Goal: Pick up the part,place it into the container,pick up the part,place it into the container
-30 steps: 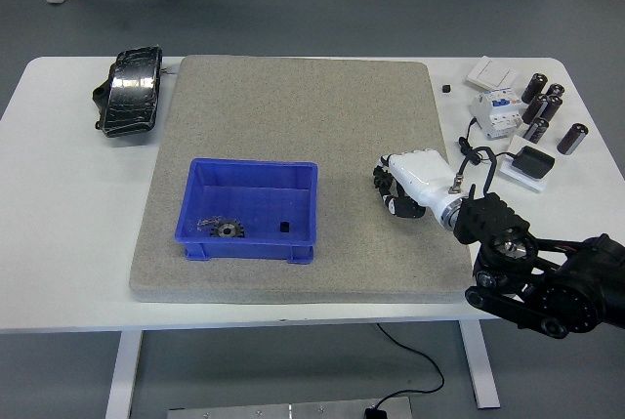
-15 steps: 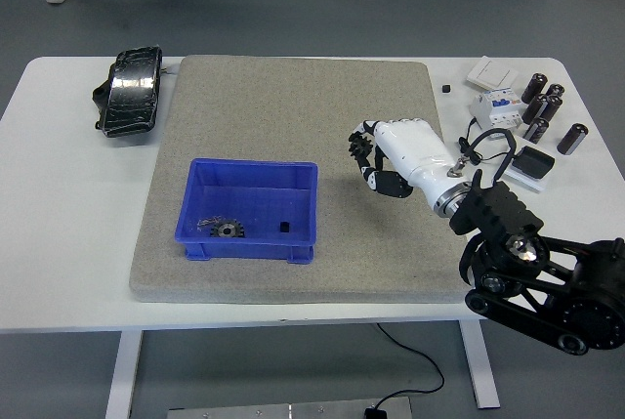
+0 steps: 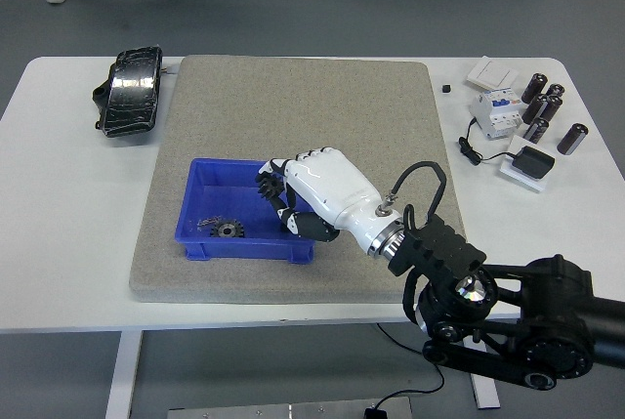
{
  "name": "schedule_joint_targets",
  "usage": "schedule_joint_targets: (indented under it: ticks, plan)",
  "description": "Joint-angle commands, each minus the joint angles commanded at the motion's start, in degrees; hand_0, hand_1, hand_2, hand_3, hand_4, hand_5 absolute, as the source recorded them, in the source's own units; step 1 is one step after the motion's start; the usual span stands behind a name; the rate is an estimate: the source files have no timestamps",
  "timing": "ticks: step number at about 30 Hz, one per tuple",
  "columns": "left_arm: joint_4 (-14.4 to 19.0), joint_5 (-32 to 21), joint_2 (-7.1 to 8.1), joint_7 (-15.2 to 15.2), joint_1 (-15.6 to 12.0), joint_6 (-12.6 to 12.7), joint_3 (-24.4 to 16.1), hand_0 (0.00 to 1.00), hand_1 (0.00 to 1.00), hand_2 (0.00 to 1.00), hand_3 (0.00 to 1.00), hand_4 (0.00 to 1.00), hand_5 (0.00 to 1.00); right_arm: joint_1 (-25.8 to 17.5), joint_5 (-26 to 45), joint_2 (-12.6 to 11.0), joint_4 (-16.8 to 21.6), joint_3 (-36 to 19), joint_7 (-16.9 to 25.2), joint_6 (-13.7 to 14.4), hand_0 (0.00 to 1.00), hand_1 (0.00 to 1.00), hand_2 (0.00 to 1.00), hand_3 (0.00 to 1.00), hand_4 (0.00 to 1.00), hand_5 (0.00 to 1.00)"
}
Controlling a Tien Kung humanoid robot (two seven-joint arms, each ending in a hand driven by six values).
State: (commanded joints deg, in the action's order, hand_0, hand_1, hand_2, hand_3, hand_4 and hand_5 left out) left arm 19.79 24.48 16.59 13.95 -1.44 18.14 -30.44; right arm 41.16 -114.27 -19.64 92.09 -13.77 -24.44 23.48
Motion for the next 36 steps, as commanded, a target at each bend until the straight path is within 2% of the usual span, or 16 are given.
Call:
schedule_joint_targets:
  ticks: [3,4,7,9,10,15,16,19,21,22,27,28,36]
  plan:
    - [-0.03,0.17,0.08,0.07,0.06,-0.08,-0.11,0.677,0.670,0.603,0.559,0.448,0.493,0.99,0.38,0.70,-1.90,0.69,0.13,0.19,0.555,0.602,0.586,0.600,0.413,0.002]
    - [-0.04,0.20,0.11,0.08,0.08,-0.10,-0.14,0.677,0.670,0.604,0.558,0.449,0.494,1.26,0.60,0.87,-2.58,0.87,0.16,0.14,0.557,0.622,0.604,0.616,0.387,0.081]
    - [-0.05,0.33,0.13,0.18,0.14,-0.18,-0.21,0.677,0.670,0.604,0.558,0.449,0.494,1.77,1.37,1.16,-4.20,1.12,0.28,-0.34,0.557,0.622,0.604,0.616,0.387,0.081]
    - [-0.06,0.35,0.13,0.21,0.17,-0.22,-0.20,0.677,0.670,0.604,0.558,0.449,0.494,2.03,1.92,1.24,-5.09,1.11,0.23,-1.63,0.557,0.622,0.604,0.616,0.387,0.081]
    - [-0.07,0.36,0.14,0.22,0.18,-0.24,-0.19,0.677,0.670,0.603,0.558,0.446,0.494,2.15,2.19,1.26,-5.41,1.11,0.17,-2.49,0.662,0.723,0.714,0.677,0.537,0.265]
    - [-0.11,0.34,0.18,0.20,0.25,-0.31,-0.20,0.677,0.670,0.603,0.558,0.446,0.494,2.70,3.33,1.24,-6.02,1.13,0.03,-7.68,0.662,0.723,0.714,0.677,0.537,0.265]
    - [-0.11,0.31,0.18,0.18,0.26,-0.32,-0.19,0.677,0.670,0.602,0.557,0.441,0.491,2.76,3.57,1.19,-5.99,1.14,0.19,-8.32,0.770,0.820,0.805,0.773,0.748,0.375]
    - [-0.09,0.28,0.17,0.20,0.25,-0.31,-0.19,0.677,0.670,0.602,0.557,0.441,0.491,2.90,4.61,1.03,-5.84,1.19,0.77,-9.56,0.770,0.820,0.805,0.773,0.748,0.375]
    - [-0.07,0.23,0.16,0.19,0.24,-0.29,-0.17,0.677,0.670,0.602,0.557,0.441,0.491,2.92,5.31,0.94,-5.75,1.17,0.96,-9.95,0.770,0.820,0.805,0.773,0.748,0.375]
    - [-0.07,0.22,0.16,0.18,0.24,-0.28,-0.16,0.677,0.669,0.602,0.557,0.439,0.489,2.91,5.86,0.86,-5.71,1.11,1.09,-10.05,0.780,0.831,0.827,0.860,0.775,0.419]
    - [-0.09,0.20,0.20,0.12,0.28,-0.29,-0.16,0.677,0.669,0.602,0.557,0.439,0.489,2.90,7.25,0.60,-5.88,0.89,1.50,-9.67,0.780,0.831,0.827,0.860,0.775,0.419]
    - [-0.09,0.18,0.20,0.11,0.28,-0.29,-0.13,0.677,0.668,0.601,0.554,0.436,0.489,2.91,7.38,0.55,-5.91,0.87,1.54,-9.64,0.779,0.826,0.832,0.915,0.776,0.434]
    - [-0.11,0.23,0.13,0.14,0.33,-0.33,-0.11,0.677,0.668,0.601,0.554,0.433,0.485,2.69,7.84,0.42,-6.02,0.21,1.55,-8.36,0.770,0.823,0.825,0.896,0.774,0.444]
